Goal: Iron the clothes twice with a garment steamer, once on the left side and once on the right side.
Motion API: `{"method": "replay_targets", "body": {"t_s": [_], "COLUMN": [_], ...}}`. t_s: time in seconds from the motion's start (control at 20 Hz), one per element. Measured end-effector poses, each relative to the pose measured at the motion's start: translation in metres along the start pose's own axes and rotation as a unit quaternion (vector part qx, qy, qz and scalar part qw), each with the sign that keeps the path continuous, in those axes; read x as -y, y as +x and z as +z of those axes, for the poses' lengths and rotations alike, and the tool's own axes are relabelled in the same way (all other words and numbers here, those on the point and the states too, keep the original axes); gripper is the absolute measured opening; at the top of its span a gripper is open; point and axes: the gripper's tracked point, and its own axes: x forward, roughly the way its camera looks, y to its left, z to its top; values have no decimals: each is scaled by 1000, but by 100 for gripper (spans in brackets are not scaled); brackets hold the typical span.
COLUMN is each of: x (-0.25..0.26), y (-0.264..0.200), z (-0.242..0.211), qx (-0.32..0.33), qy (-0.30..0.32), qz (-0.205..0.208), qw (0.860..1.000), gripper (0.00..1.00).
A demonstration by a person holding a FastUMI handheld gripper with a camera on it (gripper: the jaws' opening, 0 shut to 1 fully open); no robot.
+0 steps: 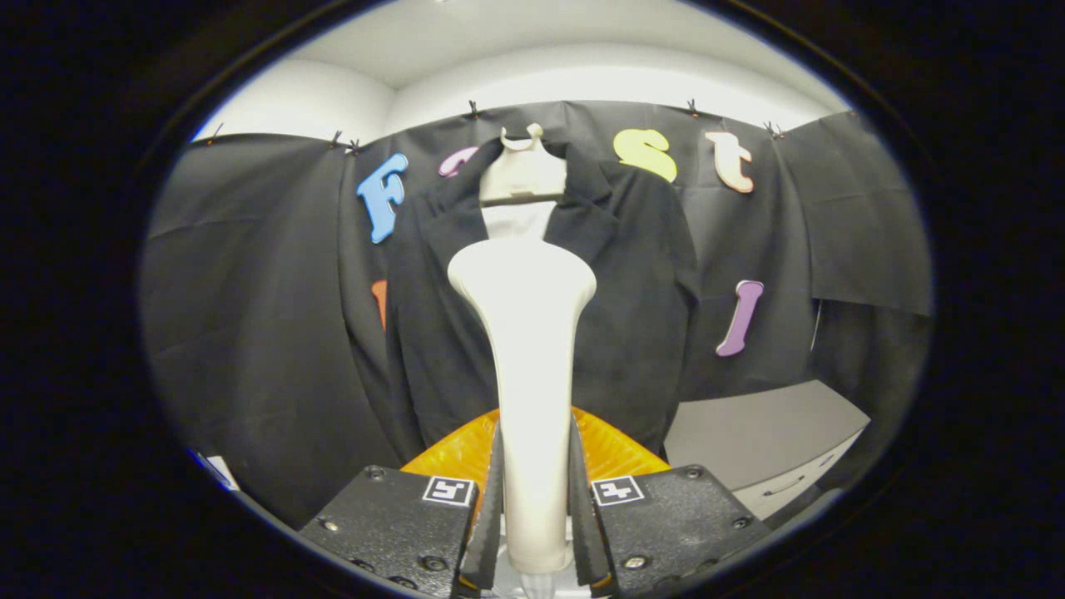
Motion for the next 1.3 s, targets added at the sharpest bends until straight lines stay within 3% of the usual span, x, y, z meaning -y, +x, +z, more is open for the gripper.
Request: {"method": "replay_targets", "body": {"t_s": [0.35, 0.6, 0.9, 1.3], "x": [-74, -114, -126, -121], "y": [20, 47, 79, 92], "z": [81, 109, 98, 39], "qx": [41, 55, 37, -3], "qy": [-11, -32, -37, -47], "qz": [27, 26, 11, 4], "qw": [999, 998, 999, 999], "gripper": [38, 38, 38, 38]}}
